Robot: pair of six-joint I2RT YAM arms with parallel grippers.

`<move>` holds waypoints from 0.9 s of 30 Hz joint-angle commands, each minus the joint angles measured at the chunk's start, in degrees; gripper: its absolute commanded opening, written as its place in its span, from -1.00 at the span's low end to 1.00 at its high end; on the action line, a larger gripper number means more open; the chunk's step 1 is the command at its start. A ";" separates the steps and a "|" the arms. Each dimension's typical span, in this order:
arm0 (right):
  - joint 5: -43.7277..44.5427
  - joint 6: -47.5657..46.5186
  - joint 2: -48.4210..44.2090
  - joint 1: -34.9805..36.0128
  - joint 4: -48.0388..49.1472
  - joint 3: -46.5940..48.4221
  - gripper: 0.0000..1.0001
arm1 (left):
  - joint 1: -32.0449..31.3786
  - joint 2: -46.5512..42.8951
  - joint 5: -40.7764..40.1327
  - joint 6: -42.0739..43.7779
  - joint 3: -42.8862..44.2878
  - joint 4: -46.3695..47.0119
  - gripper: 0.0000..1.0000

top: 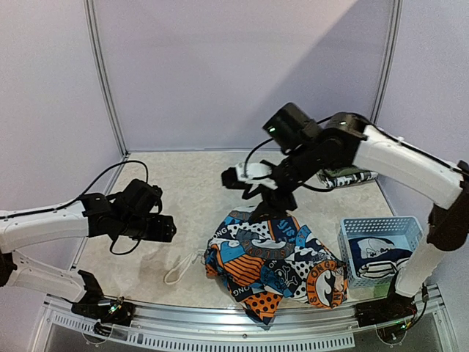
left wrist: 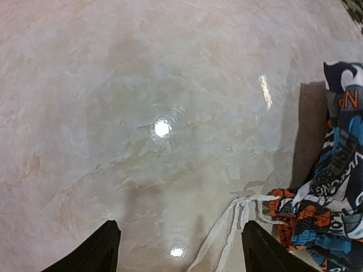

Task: Fold and stack the mixed laundry pile
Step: Pick up the crumpled shorts from the center of the board.

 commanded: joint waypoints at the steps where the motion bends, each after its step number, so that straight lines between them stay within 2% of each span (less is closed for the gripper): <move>1: 7.39 -2.05 14.60 6.93 -3.88 6.99 0.33 | 2.79 -7.63 -4.92 -11.80 -2.71 -4.62 0.53; 4: 12.97 -3.09 22.62 12.74 -4.91 10.40 0.40 | 4.57 -15.72 -7.38 -14.65 -4.80 -7.41 0.55; 10: 22.64 -3.05 32.79 18.47 -4.30 17.61 0.45 | 6.05 -27.62 -13.30 -15.26 -5.09 -14.88 0.56; 16: 31.35 -3.68 42.37 19.73 -8.77 24.88 0.51 | 6.25 -32.57 -14.41 -13.73 -4.16 -19.03 0.56; 19: 38.84 -2.48 45.34 19.92 -8.26 25.00 0.51 | 6.25 -33.99 -14.72 -13.41 -4.28 -20.07 0.56; 21: 45.05 -2.41 46.40 20.00 -6.83 24.97 0.16 | 6.25 -34.83 -14.72 -13.15 -4.61 -20.01 0.56; 23: 46.51 -2.59 45.87 20.01 -6.24 25.87 -0.22 | 6.25 -35.30 -14.56 -12.75 -4.99 -19.51 0.56; 27: 43.70 -4.69 40.24 20.03 -5.03 31.72 -0.62 | 6.25 -35.07 -14.89 -11.14 -5.33 -18.47 0.56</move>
